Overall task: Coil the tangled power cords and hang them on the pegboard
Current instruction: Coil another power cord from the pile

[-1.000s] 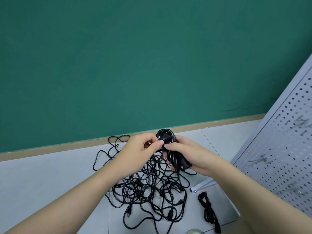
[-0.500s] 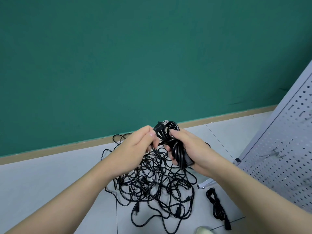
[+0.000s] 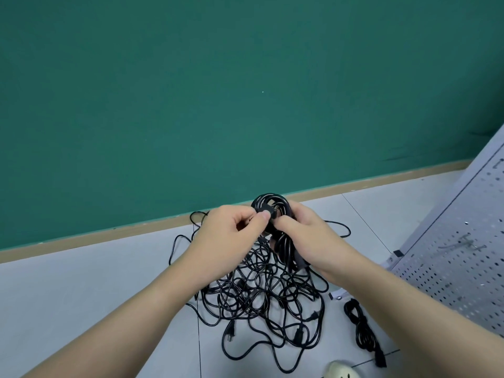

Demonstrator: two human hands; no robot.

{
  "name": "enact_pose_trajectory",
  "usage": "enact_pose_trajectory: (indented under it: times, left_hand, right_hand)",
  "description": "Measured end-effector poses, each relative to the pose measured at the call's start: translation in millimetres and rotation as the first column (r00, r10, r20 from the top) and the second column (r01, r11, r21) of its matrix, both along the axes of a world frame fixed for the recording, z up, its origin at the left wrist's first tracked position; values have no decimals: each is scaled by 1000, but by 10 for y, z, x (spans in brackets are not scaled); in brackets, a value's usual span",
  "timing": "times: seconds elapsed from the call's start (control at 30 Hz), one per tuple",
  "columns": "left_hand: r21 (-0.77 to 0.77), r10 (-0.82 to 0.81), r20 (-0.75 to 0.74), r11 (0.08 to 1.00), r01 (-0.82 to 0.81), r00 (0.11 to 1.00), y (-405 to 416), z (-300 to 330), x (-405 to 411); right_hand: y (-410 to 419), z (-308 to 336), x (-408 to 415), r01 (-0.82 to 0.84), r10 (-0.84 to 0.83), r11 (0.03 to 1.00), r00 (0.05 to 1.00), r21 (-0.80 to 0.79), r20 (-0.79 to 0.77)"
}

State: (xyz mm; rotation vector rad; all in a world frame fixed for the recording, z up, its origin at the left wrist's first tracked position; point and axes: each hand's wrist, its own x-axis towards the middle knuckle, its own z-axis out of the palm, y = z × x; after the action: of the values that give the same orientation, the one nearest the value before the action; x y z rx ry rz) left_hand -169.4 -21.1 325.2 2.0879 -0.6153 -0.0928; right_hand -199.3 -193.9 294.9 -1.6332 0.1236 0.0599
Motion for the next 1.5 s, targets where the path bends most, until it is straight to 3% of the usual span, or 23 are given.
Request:
enact_pose_trajectory:
  times: [0.17, 0.4, 0.67, 0.97, 1.1, 1.33, 1.5]
  left_hand:
    - [38, -5, 29, 999, 4, 1000, 1, -20, 30]
    - [119, -177, 0, 977, 176, 984, 74, 4, 47]
    - [213, 81, -19, 974, -75, 997, -84, -65, 44]
    - [276, 178, 145, 937, -213, 973, -169, -147, 38]
    - [234, 182, 18, 955, -181, 983, -197, -144, 62]
    - [6, -62, -290, 998, 66, 955, -55, -46, 79]
    - [-238, -19, -436, 967, -94, 900, 23, -116, 228]
  right_hand:
    - [-3, -24, 7, -69, 68, 997, 997, 38, 34]
    - [-72, 31, -64, -197, 201, 976, 979, -89, 39]
    - [42, 8, -105, -43, 62, 910, 998, -412, 33]
    - [119, 41, -108, 51, -41, 862, 999, -505, 30]
    - [113, 32, -116, 73, -2, 825, 992, -560, 126]
    - [47, 104, -187, 19, 69, 852, 986, -522, 149]
    - [59, 142, -215, 7, 87, 848, 984, -529, 154]
